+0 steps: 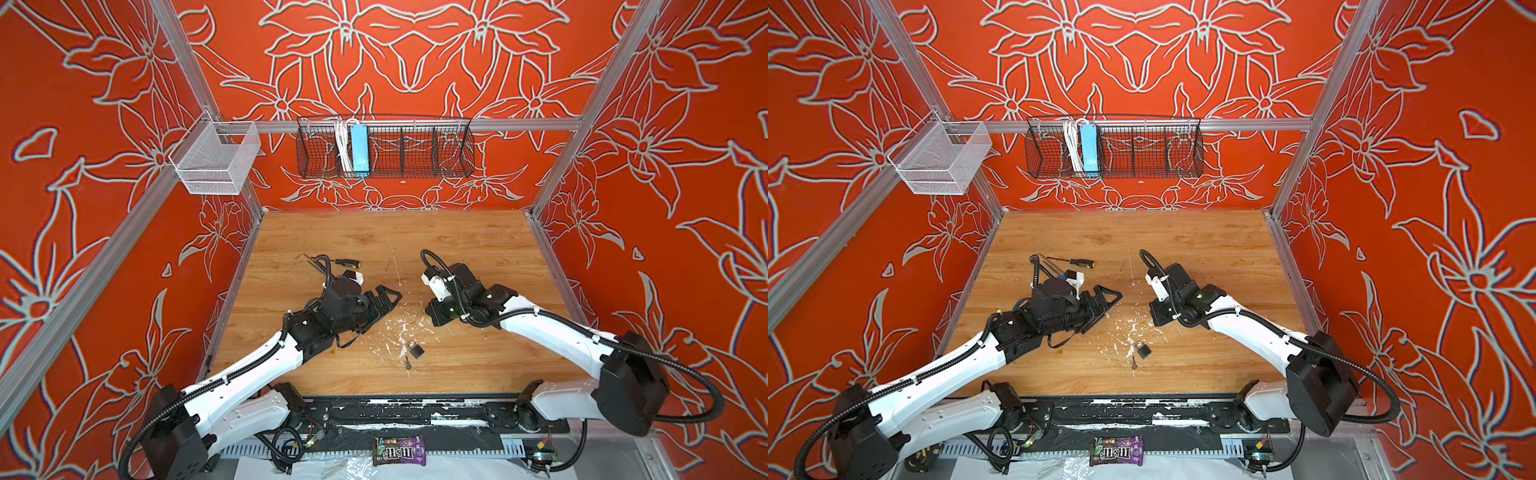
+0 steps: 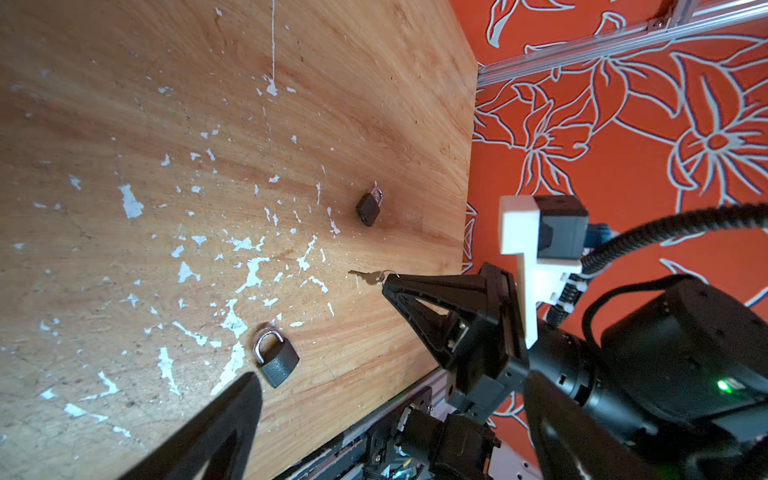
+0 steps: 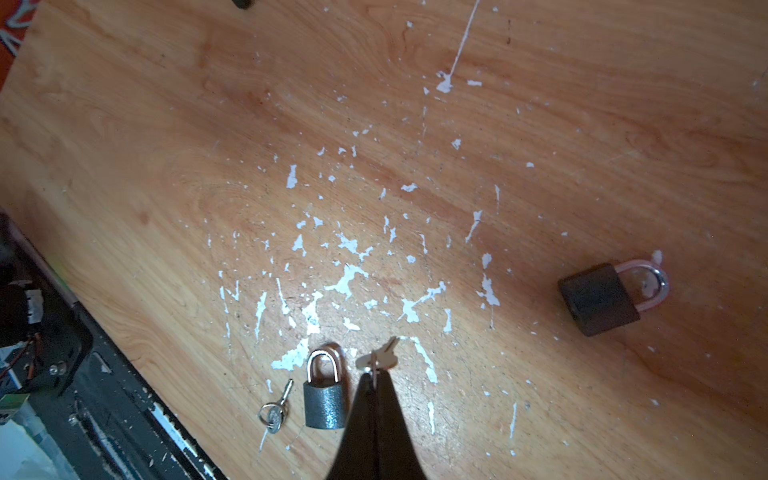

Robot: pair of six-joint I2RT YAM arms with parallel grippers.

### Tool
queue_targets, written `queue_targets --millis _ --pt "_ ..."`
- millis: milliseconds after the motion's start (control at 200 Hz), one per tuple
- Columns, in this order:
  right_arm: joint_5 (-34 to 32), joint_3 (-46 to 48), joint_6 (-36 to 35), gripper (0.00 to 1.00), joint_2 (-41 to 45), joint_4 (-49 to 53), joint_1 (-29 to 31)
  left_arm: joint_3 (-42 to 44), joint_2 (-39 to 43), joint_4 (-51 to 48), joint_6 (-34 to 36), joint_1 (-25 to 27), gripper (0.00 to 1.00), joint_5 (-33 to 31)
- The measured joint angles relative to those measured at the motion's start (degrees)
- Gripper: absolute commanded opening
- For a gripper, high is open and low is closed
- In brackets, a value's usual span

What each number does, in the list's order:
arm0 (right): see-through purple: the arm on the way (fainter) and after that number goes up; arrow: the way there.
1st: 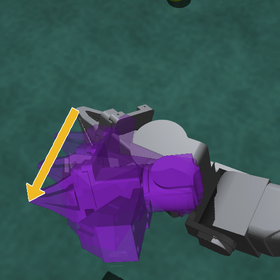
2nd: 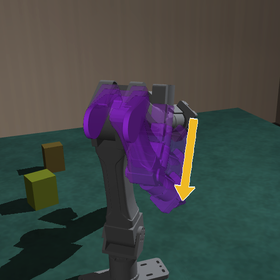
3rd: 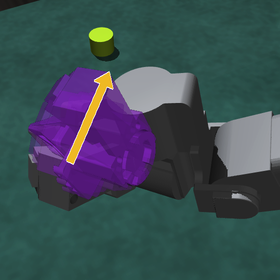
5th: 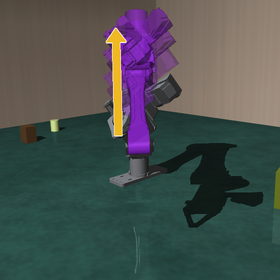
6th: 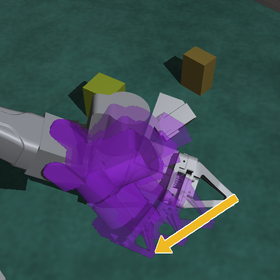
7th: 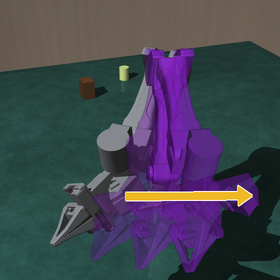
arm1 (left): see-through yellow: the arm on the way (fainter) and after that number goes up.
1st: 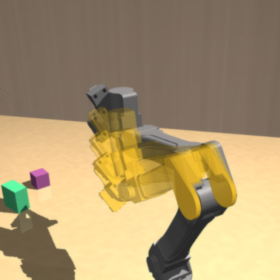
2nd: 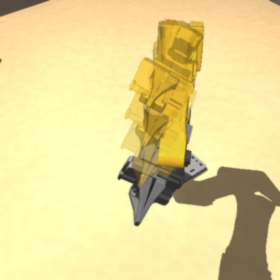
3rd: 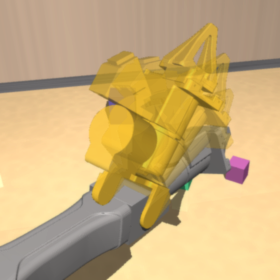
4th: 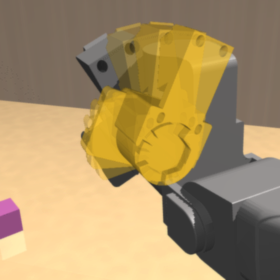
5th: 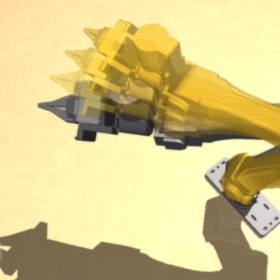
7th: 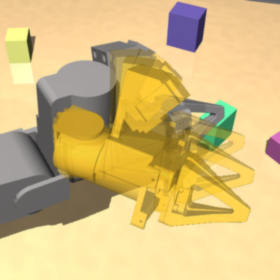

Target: Unlock with the key

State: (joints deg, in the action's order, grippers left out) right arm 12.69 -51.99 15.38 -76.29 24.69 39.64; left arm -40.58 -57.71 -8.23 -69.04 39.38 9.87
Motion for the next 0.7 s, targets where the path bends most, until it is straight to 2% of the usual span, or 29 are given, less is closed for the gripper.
queue_targets --millis 400,701 --pt "1.6 -1.0 2.1 0.0 2.4 -3.2 3.1 0.9 -2.5 7.0 -15.0 0.0 0.98 2.1" --pt "2.8 -3.7 4.9 0.0 2.6 -7.6 4.0 -0.2 -6.2 9.8 -21.7 0.4 0.97 2.3"
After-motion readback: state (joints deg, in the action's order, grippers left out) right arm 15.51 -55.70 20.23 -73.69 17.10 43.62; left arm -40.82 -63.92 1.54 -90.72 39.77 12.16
